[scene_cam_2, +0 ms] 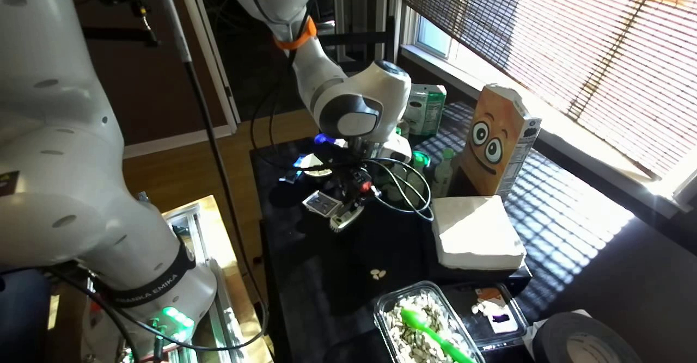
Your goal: Use the brush to sweep the white objects to the right
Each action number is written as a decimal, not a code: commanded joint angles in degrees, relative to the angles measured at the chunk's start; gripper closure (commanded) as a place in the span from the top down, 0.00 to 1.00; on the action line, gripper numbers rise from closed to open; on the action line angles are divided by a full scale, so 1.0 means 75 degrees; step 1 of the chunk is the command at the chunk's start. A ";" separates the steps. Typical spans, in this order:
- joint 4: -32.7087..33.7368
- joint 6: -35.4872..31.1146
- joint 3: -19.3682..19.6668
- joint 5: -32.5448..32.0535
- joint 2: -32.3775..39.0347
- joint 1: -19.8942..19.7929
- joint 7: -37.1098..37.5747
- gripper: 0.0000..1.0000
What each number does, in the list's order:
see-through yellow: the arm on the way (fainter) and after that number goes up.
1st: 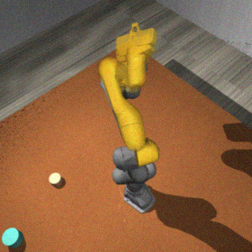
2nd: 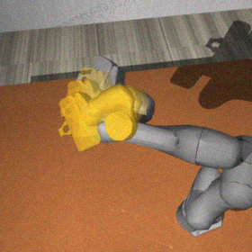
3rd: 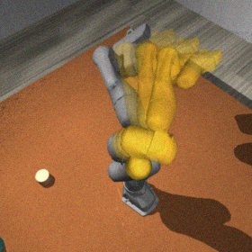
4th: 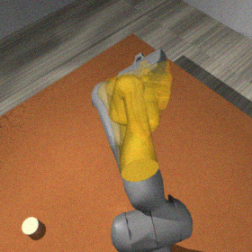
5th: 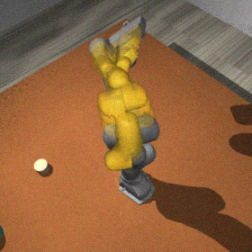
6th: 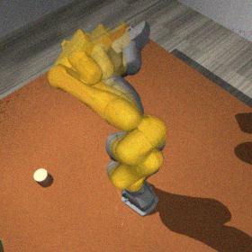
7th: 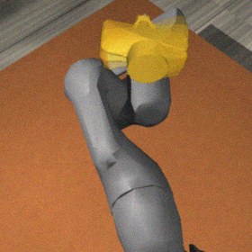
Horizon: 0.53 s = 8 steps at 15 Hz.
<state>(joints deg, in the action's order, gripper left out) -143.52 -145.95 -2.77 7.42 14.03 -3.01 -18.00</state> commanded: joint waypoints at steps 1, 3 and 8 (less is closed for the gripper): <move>0.0402 -0.0396 0.0016 -0.0214 0.0617 0.0084 0.0384 0.06; 0.0500 -0.0600 -0.0060 -0.0146 0.0839 0.0065 0.0402 0.06; 0.0503 -0.0351 -0.0403 0.0302 0.0697 -0.0214 0.0121 0.55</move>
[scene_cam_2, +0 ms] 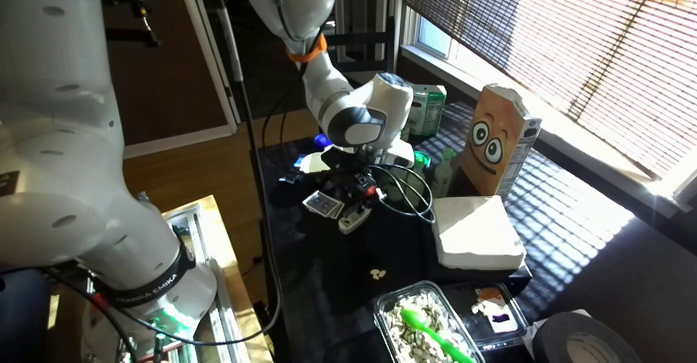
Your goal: Use the brush to sweep the white objects to the right
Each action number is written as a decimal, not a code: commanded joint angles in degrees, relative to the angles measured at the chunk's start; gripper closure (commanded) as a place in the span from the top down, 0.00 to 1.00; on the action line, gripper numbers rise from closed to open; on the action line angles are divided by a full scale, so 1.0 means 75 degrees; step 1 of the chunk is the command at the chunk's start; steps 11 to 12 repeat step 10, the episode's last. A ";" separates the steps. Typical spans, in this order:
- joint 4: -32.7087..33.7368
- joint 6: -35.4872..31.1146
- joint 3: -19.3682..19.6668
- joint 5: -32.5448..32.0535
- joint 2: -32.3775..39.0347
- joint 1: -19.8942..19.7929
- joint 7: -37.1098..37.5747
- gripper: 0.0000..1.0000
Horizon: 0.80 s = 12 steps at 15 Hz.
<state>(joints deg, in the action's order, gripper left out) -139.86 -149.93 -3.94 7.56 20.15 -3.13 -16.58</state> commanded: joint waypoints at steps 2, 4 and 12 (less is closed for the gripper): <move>-0.0396 0.0481 -0.0185 0.0369 -0.0814 -0.0145 0.0410 0.69; -0.0647 0.0821 -0.0220 0.0910 -0.1369 -0.0233 0.0687 0.81; -0.0677 0.0691 0.0074 0.2087 -0.1844 -0.0153 0.0613 0.99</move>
